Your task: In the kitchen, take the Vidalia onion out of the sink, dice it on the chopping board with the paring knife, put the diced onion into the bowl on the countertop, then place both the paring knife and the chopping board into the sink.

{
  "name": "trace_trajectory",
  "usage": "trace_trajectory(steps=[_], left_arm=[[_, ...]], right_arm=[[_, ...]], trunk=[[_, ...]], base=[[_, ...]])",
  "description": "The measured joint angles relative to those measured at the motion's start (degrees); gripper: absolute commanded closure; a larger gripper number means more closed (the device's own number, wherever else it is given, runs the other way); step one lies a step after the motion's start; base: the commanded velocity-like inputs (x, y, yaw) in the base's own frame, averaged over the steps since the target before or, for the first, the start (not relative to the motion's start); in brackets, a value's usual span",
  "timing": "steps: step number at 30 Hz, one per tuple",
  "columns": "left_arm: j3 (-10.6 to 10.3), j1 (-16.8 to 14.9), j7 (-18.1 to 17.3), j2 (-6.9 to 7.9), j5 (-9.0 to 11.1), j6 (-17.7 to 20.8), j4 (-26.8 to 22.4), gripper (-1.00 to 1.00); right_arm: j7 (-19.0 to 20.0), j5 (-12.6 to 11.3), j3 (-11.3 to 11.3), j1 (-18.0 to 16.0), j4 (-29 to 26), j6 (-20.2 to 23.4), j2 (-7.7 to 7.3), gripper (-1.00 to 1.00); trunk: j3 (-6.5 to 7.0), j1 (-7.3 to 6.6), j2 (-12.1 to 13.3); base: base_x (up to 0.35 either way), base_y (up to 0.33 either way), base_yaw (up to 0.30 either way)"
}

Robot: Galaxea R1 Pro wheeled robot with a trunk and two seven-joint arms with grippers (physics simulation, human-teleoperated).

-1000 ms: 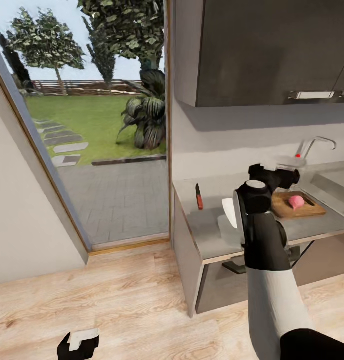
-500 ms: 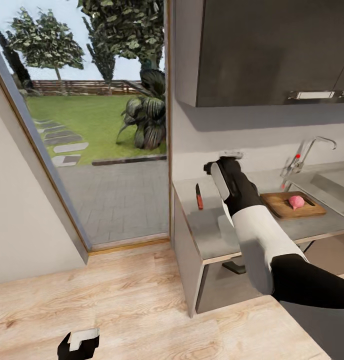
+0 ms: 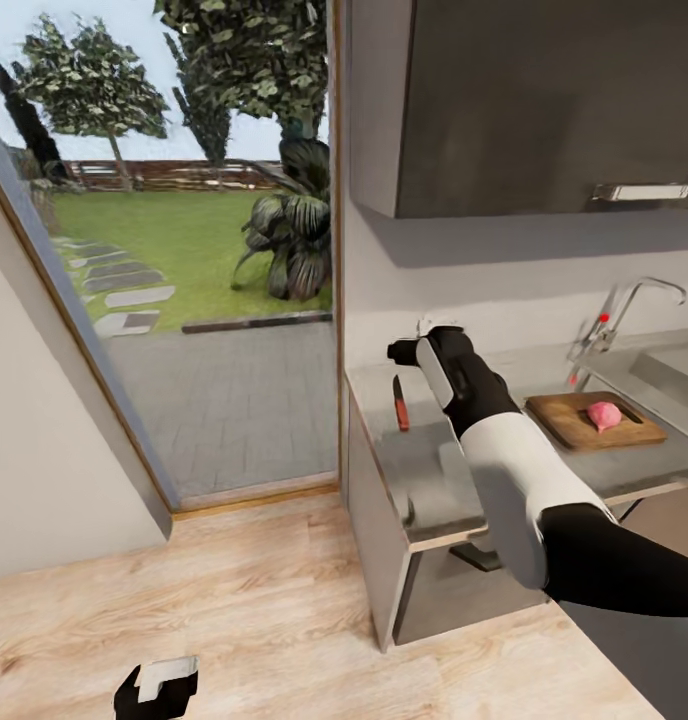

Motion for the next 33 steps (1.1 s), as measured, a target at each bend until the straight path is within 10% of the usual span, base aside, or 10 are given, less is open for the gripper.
trace_trajectory(steps=[33], left_arm=[[0.0,0.0,-0.03,-0.09,0.0,2.82,-0.09,-1.0]], right_arm=[[6.9,-0.04,-0.07,-0.01,18.04,-8.35,-0.51,-1.0]], trunk=[[0.0,0.01,0.0]], base=[[0.15,-0.005,0.0]])
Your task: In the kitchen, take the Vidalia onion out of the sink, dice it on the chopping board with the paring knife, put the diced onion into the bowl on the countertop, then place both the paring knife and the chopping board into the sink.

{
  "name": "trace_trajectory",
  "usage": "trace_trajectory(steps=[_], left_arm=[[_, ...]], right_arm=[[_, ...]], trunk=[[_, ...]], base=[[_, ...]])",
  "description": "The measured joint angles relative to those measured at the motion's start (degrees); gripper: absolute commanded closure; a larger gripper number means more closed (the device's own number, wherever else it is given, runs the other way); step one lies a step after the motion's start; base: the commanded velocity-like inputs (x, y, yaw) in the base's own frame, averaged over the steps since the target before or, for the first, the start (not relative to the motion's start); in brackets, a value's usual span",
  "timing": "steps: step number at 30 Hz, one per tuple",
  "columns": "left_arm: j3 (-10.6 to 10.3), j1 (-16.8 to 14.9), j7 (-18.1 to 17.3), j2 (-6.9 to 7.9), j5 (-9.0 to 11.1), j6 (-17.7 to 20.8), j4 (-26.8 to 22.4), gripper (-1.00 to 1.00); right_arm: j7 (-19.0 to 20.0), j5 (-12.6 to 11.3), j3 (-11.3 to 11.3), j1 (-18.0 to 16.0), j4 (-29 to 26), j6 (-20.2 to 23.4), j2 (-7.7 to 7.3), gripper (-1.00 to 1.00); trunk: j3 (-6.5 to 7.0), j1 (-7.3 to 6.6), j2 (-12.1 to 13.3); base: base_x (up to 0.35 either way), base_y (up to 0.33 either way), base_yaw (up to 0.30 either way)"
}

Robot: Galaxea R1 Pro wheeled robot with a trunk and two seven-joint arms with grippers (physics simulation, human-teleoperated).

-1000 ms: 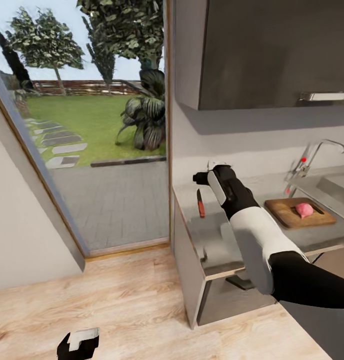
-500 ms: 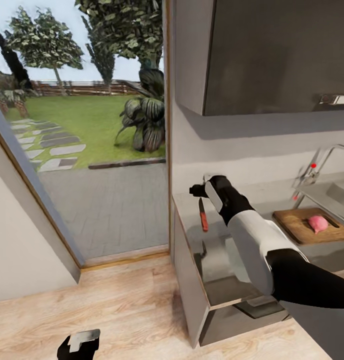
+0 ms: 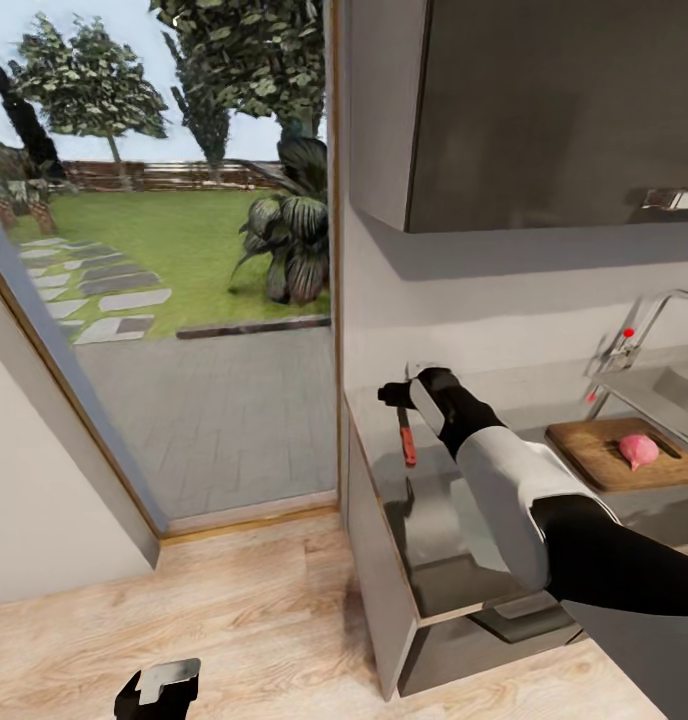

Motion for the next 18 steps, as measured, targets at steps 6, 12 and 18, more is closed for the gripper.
trace_trajectory(steps=[6,12,18], left_arm=[[0.0,0.0,-0.01,0.0,0.0,0.01,-0.01,-1.0],[0.0,0.0,0.0,0.0,0.0,0.0,0.01,-1.0],[0.0,0.0,0.01,0.0,-0.01,-0.01,0.02,-1.0]], right_arm=[[6.31,0.07,0.0,0.0,1.62,-0.05,-2.23,-1.0],[6.93,0.13,0.0,0.0,2.82,-0.13,-2.56,-1.0],[6.99,0.18,0.0,0.0,5.52,-2.64,-2.69,-1.0]], trunk=[[0.0,-0.01,0.0],[0.0,0.0,0.0],[0.0,0.01,0.0]], base=[[0.123,-0.125,0.0],[0.081,-0.074,0.0],[0.011,-0.009,0.0]])
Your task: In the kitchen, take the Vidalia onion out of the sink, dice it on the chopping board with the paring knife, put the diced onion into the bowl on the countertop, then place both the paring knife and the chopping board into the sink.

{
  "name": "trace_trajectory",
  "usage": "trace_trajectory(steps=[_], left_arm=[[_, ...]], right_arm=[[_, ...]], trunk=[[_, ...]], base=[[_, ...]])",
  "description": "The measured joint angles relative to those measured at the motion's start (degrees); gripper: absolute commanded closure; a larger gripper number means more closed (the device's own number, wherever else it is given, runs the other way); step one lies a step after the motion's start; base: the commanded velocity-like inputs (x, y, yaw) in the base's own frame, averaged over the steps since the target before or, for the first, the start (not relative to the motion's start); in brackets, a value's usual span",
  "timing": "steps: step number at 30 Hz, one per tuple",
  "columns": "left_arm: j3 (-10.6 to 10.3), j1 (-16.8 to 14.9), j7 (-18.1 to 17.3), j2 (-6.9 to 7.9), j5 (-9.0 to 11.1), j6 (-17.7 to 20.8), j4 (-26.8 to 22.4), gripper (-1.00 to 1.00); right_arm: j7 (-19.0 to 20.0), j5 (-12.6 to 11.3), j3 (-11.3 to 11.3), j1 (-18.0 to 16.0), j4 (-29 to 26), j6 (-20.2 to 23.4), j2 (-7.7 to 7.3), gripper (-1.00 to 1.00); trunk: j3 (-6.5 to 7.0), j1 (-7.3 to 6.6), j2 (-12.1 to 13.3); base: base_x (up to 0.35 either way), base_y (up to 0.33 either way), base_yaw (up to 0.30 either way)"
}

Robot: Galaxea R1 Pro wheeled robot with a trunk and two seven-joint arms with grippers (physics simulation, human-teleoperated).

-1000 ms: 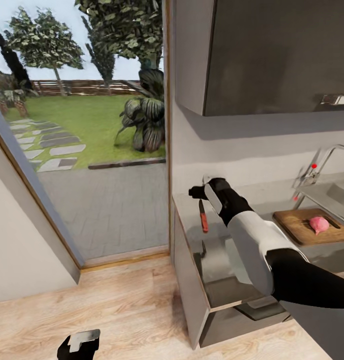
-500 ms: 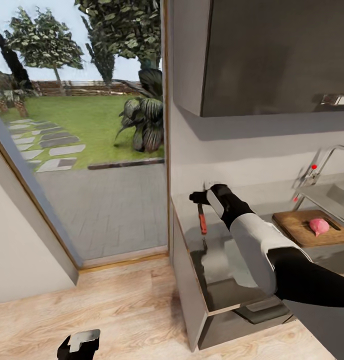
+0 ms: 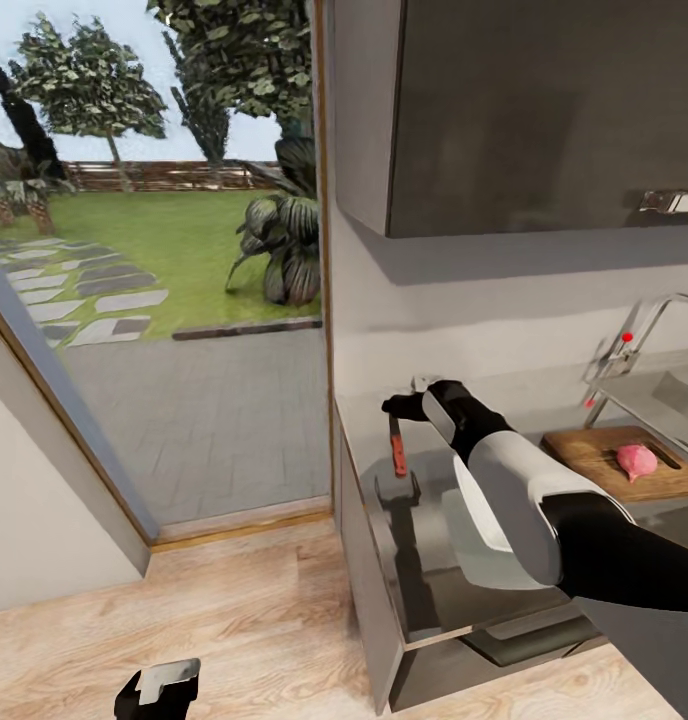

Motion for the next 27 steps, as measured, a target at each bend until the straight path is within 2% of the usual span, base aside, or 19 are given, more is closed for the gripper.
trace_trajectory(steps=[9,27], left_arm=[[0.0,0.0,0.0,0.0,0.0,0.0,-0.02,-1.0],[0.0,0.0,0.0,0.0,0.0,0.0,0.0,-1.0]], right_arm=[[-0.12,0.02,0.0,0.0,1.93,-1.41,0.08,-1.0],[-0.38,0.37,0.05,0.08,3.6,-1.56,0.14,-1.0]], trunk=[[0.0,0.0,0.0],[0.0,0.0,0.0]], base=[[0.001,-0.001,0.0],[0.0,0.0,0.0]])
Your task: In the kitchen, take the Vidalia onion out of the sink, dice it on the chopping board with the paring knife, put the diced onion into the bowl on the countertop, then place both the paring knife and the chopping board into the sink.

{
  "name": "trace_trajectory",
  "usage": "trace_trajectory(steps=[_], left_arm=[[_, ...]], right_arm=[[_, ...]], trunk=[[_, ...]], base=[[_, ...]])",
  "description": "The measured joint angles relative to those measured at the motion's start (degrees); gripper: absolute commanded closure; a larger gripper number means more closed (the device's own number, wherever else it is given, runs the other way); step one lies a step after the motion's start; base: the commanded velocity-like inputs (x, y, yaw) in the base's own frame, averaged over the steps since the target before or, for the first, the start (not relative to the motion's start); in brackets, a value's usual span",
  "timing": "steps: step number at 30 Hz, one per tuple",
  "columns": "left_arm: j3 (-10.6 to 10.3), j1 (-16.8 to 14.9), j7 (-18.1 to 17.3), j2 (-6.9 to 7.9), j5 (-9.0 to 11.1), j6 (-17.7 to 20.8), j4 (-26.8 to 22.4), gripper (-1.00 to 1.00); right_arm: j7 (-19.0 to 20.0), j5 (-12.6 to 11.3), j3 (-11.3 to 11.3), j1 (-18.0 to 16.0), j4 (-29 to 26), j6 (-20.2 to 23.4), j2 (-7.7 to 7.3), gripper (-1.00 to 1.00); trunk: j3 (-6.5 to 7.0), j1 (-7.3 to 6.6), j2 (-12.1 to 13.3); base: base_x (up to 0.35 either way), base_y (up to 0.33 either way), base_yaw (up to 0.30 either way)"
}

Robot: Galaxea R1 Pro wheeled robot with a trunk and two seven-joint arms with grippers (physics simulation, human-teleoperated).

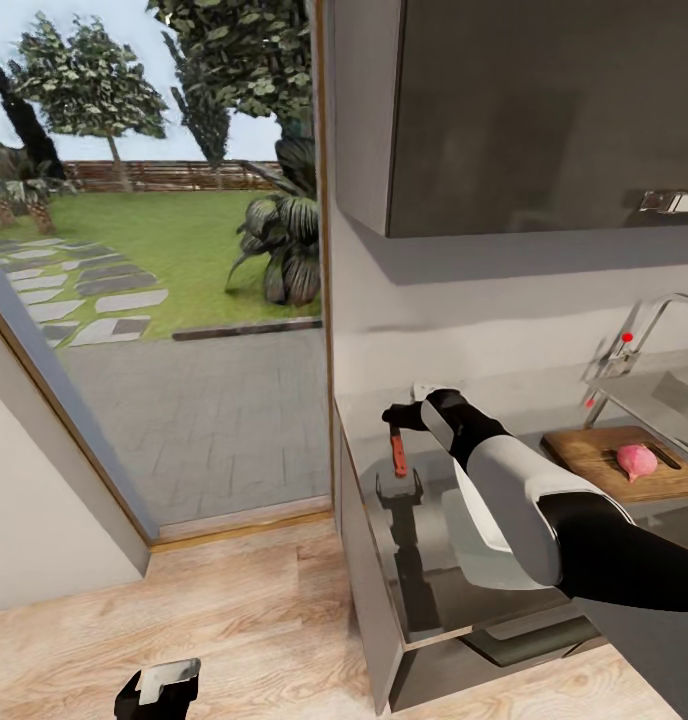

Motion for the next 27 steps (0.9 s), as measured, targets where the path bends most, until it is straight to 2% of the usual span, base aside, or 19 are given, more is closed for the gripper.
trace_trajectory(steps=[16,27], left_arm=[[0.0,0.0,0.0,0.0,0.0,0.0,-0.02,-1.0],[0.0,0.0,0.0,0.0,0.0,0.0,-0.02,-1.0]], right_arm=[[-0.08,0.02,0.02,0.17,1.43,-0.33,0.1,-1.0],[-0.64,0.04,0.02,0.17,5.34,-3.35,0.27,-1.0]], trunk=[[0.0,0.0,0.0],[0.0,0.0,0.0]], base=[[0.0,0.0,0.0],[0.0,0.0,0.0]])
